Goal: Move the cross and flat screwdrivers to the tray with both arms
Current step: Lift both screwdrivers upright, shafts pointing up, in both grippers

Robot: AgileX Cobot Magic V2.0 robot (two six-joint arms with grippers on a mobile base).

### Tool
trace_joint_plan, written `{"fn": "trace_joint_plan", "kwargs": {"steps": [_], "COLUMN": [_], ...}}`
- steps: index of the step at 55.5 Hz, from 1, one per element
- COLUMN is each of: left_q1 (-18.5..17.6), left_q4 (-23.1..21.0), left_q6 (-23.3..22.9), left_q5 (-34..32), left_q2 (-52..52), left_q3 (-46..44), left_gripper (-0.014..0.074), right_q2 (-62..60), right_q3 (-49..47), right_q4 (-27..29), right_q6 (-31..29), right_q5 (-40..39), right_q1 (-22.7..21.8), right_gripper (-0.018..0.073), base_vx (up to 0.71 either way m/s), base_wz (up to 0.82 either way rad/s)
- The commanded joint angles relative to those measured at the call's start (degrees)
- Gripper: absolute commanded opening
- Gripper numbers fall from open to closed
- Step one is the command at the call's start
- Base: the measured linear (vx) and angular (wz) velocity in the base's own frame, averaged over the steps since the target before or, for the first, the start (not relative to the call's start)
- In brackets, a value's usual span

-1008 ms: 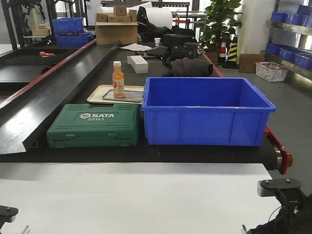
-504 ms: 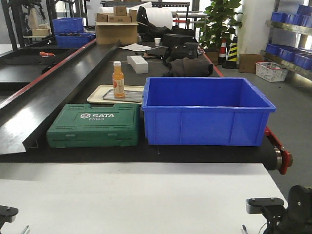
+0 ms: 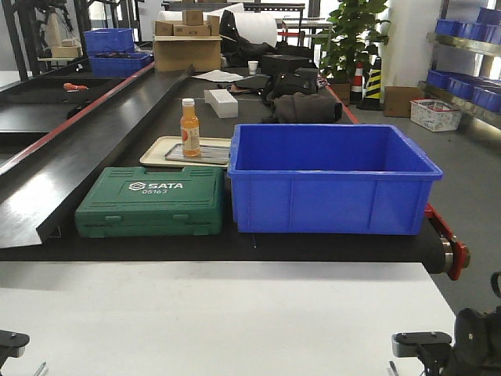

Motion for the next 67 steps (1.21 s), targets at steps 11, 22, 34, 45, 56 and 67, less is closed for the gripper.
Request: {"fn": "trace_joint_plan", "kwargs": {"steps": [11,22,34,45,56,67], "left_q1": [-0.20,-0.20,-0.55,-3.02,-8.84,-15.57], "left_q4": [0.06,-1.99,-10.48,-17.05,-23.32,-26.85], "left_q6": [0.06,0.06,3.69,8.65,12.32,12.22], "left_q5": [-0.48,-1.22,-4.72,-7.36,-9.17,-11.74], "left_q2": [-2.03,-2.15,-7.21,-17.26,-27.65,-36.63], "left_q3": [-0.61,-0.61,-0.61,-0.61,-0.61,-0.61], "left_gripper": [-0.0006,-0.0006,-0.0006,-0.0006,-0.0005,-0.0003], "right_q2": [-2.08,-2.37,-7.79,-18.08,-28.56,-37.38], "right_q3": [-1.18,-1.18,-1.23,-1.23,-1.23,-1.23], "right_q4": [2.64,2.74,4.72,6.65,6.71,7.20], "right_q6": [-0.26,-1.27,-4.05,-6.39,-9.88,-6.92], "right_q5": [-0.43,-2.99,-5.24,-8.84,-11.81,-17.35], "right_q1": [-0.15,-0.15,-0.15,0.01,5.59,11.46], "right_gripper": [0.0069,-0.0013,-0.0010,-0.0009,-0.0008,-0.0008], "base_vx": [0.00,0.00,0.00,0.00,0.00,0.00], "base_wz": [0.00,0.00,0.00,0.00,0.00,0.00]}}
